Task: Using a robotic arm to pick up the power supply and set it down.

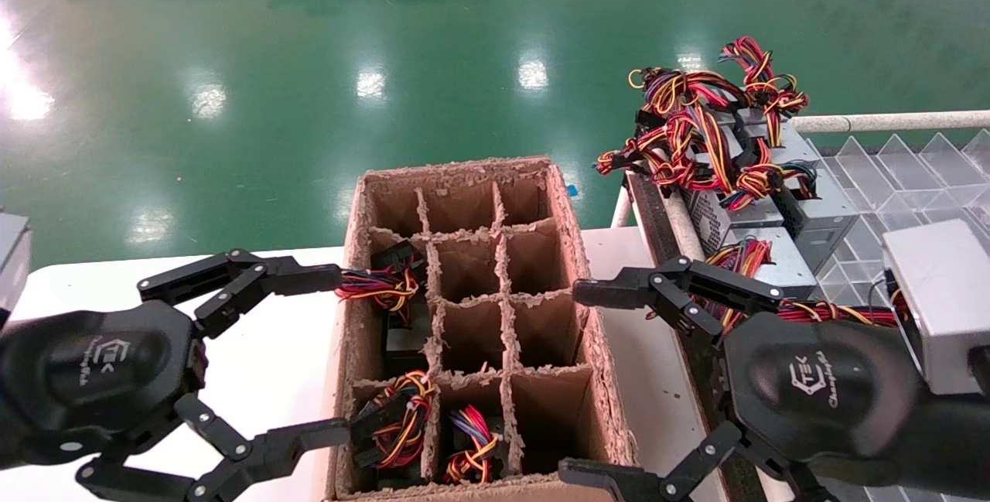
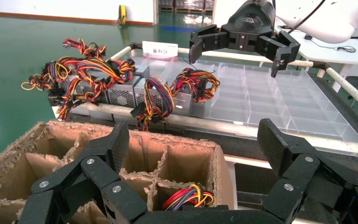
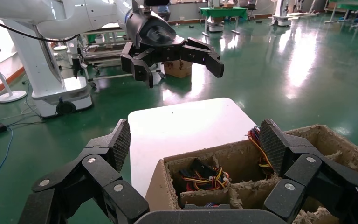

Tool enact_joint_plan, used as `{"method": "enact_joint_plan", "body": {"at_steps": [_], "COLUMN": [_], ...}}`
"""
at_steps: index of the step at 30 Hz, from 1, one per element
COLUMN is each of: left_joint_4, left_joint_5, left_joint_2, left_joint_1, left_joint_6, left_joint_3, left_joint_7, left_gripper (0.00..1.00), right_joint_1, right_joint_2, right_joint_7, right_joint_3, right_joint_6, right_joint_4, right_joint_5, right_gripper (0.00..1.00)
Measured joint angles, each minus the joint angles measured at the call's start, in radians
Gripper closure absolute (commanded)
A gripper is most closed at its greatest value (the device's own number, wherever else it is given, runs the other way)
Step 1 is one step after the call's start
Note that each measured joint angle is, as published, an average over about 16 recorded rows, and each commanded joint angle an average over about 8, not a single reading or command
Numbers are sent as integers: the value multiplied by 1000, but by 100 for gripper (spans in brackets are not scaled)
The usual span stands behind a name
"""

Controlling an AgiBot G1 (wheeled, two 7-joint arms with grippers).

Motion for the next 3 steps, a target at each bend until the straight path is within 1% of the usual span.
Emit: {"method": "enact_joint_plan", "body": {"at_steps": [3], "left_joint_4": [0], "left_joint_5": [0], "left_joint_2": [0], "left_joint_1": [0], "left_joint_6": [0], "left_joint_3": [0], "left_joint_7": [0], "left_gripper": [0], "right_joint_1": [0], "right_joint_2": [0], "right_joint_7": [0], "right_joint_3": [0], "right_joint_6": [0], "right_joint_4": [0], "right_joint_5": [0], "right_gripper": [0]}}
